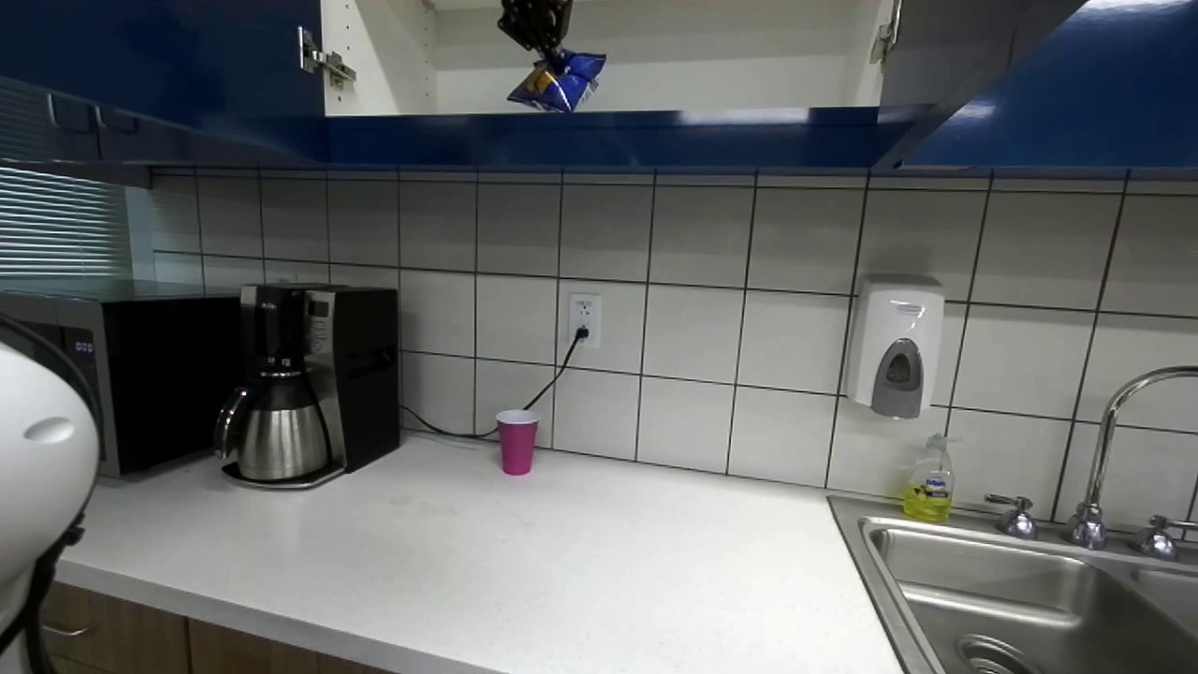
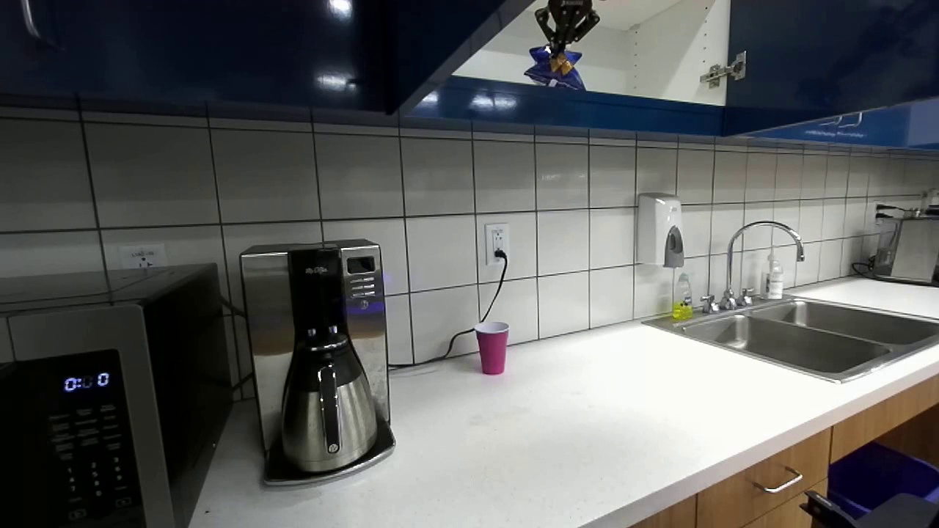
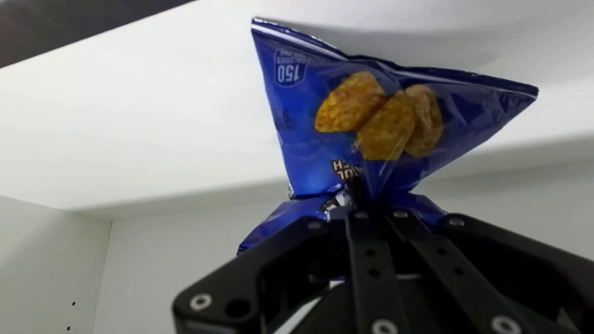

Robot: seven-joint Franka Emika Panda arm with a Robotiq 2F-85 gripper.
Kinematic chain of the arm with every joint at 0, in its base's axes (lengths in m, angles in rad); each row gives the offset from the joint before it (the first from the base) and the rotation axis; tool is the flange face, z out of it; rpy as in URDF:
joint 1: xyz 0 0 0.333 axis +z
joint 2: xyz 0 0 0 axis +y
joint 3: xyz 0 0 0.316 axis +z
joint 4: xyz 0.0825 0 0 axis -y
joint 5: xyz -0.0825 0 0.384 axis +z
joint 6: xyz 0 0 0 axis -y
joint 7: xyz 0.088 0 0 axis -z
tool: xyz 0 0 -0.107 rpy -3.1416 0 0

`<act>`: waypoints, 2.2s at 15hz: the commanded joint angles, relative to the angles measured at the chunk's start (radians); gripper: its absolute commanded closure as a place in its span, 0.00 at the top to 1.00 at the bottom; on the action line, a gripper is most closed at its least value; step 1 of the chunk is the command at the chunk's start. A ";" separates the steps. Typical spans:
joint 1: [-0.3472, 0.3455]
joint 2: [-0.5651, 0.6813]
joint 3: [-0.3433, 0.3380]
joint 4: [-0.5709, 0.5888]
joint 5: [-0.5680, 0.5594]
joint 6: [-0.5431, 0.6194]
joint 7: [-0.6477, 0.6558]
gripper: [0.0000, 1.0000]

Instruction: Put the small snack in the cabinet

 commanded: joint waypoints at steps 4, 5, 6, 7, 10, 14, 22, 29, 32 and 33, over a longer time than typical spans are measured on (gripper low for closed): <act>0.003 0.058 0.001 0.101 -0.031 -0.071 0.047 0.49; 0.003 0.061 0.000 0.107 -0.030 -0.077 0.049 0.58; 0.003 0.063 0.000 0.113 -0.029 -0.082 0.052 0.65; 0.003 0.063 -0.001 0.115 -0.026 -0.087 0.053 0.73; 0.002 0.053 -0.002 0.112 -0.020 -0.093 0.055 0.97; -0.002 0.017 -0.006 0.081 0.008 -0.090 0.046 1.00; -0.006 -0.139 -0.029 -0.046 0.063 -0.091 0.034 1.00; 0.000 -0.370 -0.065 -0.277 0.134 -0.139 0.015 1.00; -0.024 -0.454 -0.057 -0.372 0.151 -0.209 -0.008 1.00; -0.021 -0.479 -0.060 -0.406 0.160 -0.229 -0.024 1.00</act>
